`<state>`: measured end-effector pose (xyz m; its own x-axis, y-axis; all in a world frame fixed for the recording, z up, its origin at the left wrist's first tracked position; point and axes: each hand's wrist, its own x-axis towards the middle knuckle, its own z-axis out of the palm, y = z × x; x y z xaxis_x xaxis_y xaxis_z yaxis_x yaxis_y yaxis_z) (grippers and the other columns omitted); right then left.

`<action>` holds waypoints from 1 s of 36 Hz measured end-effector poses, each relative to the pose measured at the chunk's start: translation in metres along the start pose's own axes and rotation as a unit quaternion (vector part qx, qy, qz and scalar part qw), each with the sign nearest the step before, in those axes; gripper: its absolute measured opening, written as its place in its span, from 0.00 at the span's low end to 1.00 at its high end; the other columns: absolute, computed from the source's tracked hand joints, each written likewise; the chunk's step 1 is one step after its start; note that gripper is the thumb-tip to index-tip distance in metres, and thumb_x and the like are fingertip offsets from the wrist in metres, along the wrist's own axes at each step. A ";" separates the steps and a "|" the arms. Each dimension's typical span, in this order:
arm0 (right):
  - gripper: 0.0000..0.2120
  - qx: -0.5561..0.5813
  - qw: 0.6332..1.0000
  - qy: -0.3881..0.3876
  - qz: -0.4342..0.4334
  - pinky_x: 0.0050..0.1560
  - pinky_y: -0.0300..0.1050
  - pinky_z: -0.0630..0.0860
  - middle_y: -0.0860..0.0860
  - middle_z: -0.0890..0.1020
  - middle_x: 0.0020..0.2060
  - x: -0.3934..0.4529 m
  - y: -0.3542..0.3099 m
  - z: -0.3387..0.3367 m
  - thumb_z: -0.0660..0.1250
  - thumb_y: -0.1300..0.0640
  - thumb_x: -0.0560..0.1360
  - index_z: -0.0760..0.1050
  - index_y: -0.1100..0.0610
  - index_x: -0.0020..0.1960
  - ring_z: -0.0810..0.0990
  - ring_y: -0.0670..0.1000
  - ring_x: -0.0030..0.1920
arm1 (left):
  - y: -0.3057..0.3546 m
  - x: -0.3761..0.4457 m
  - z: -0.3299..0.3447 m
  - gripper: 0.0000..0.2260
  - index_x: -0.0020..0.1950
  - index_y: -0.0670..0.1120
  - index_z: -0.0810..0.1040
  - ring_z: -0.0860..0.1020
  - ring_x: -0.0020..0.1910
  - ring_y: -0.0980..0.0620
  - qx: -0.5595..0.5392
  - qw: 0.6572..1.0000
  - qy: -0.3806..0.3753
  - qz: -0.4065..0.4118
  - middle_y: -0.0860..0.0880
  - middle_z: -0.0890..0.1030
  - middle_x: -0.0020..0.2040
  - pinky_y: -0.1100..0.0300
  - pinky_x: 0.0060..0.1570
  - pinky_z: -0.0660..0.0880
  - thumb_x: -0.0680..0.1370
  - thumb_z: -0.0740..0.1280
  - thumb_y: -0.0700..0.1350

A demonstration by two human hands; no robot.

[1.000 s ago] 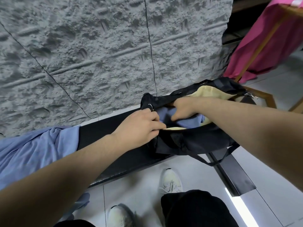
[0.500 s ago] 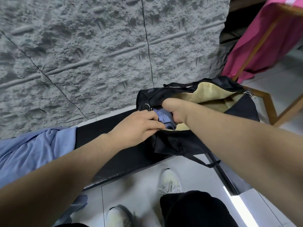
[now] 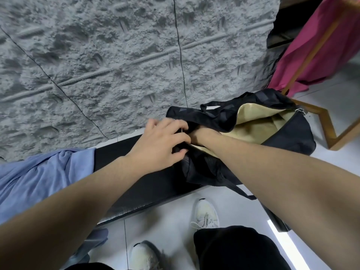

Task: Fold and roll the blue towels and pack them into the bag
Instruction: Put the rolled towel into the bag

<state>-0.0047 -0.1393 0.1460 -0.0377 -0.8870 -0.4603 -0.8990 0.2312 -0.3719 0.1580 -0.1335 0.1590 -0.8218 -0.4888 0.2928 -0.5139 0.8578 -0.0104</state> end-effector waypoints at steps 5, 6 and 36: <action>0.34 -0.047 0.998 -0.041 -0.030 0.72 0.59 0.60 0.50 0.63 0.76 0.009 -0.007 0.007 0.53 0.39 0.72 0.58 0.46 0.77 0.61 0.55 0.74 | -0.001 -0.014 0.008 0.05 0.48 0.51 0.80 0.57 0.75 0.43 -0.113 0.992 0.008 -0.051 0.49 0.62 0.73 0.48 0.69 0.62 0.73 0.71 0.47; 0.35 -0.063 0.997 -0.040 -0.029 0.71 0.60 0.61 0.50 0.64 0.75 0.016 -0.005 0.011 0.52 0.38 0.69 0.61 0.45 0.75 0.63 0.56 0.73 | -0.001 -0.016 0.007 0.05 0.48 0.50 0.80 0.61 0.74 0.45 -0.161 0.985 -0.005 -0.064 0.50 0.58 0.76 0.57 0.65 0.67 0.73 0.71 0.46; 0.26 0.063 0.995 -0.070 -0.015 0.73 0.48 0.58 0.53 0.61 0.77 -0.005 0.001 0.014 0.53 0.45 0.83 0.56 0.53 0.79 0.60 0.54 0.75 | -0.011 -0.010 0.016 0.11 0.56 0.55 0.76 0.72 0.56 0.57 -0.210 0.960 -0.125 -0.133 0.57 0.57 0.77 0.69 0.52 0.67 0.74 0.69 0.47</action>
<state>0.0004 -0.1284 0.1365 0.0567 -0.8317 -0.5523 -0.8366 0.2624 -0.4810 0.1682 -0.1410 0.1412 -0.7358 -0.6771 -0.0074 -0.6119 0.6602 0.4356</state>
